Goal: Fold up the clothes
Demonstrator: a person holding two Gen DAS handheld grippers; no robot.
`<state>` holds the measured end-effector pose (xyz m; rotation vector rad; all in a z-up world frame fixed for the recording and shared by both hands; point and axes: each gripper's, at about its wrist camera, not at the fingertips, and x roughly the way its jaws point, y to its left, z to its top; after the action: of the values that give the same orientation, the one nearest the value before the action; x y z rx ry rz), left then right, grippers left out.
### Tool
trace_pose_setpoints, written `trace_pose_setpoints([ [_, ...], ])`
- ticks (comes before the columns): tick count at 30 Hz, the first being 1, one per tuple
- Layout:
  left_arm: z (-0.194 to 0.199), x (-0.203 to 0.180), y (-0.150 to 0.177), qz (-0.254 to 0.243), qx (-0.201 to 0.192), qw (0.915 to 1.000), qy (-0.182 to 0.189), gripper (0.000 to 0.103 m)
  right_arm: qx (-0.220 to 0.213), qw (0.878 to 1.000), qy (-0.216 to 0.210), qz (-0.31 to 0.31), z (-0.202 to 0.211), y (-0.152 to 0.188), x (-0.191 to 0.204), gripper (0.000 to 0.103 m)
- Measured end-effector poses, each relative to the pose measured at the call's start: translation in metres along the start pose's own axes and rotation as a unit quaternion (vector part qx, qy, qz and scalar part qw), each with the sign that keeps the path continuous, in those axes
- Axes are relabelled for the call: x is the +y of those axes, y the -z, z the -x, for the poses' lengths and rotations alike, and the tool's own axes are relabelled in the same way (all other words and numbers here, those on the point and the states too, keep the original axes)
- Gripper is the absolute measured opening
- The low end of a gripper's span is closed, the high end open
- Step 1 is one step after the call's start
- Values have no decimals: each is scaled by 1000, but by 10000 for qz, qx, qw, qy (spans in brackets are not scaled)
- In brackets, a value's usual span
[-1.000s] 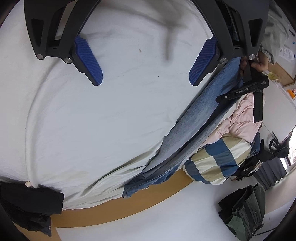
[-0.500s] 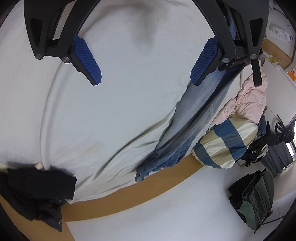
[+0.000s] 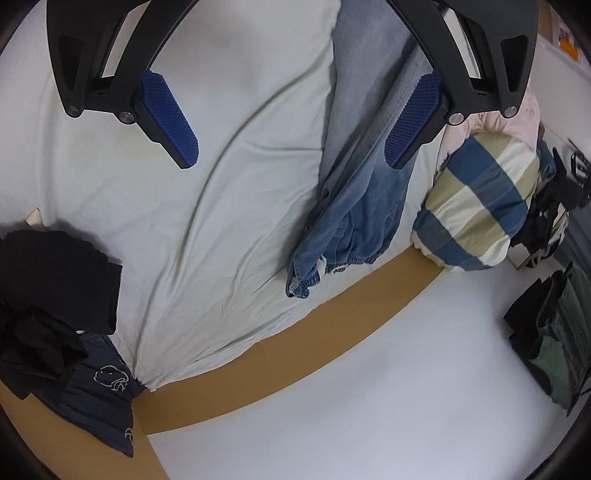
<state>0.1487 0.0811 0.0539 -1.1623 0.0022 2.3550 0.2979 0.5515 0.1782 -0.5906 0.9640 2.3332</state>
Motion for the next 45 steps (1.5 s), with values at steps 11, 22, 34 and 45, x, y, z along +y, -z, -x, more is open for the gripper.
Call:
trace_pose_setpoints([
  [11,-28,8,-17,657,118,9978,21,89,297,9993,211,-73,-189,-17,45,103],
  [22,-48,-4,-26,226,51,9987,-446,92,528,9957,706,268,-299,-21,72,103],
  [34,-67,27,-31,548,293,9975,-346,93,640,9905,793,926,-332,-61,124,9],
  [45,-57,54,-34,1160,60,9930,-218,93,-793,9314,1025,3401,-314,-72,373,6],
])
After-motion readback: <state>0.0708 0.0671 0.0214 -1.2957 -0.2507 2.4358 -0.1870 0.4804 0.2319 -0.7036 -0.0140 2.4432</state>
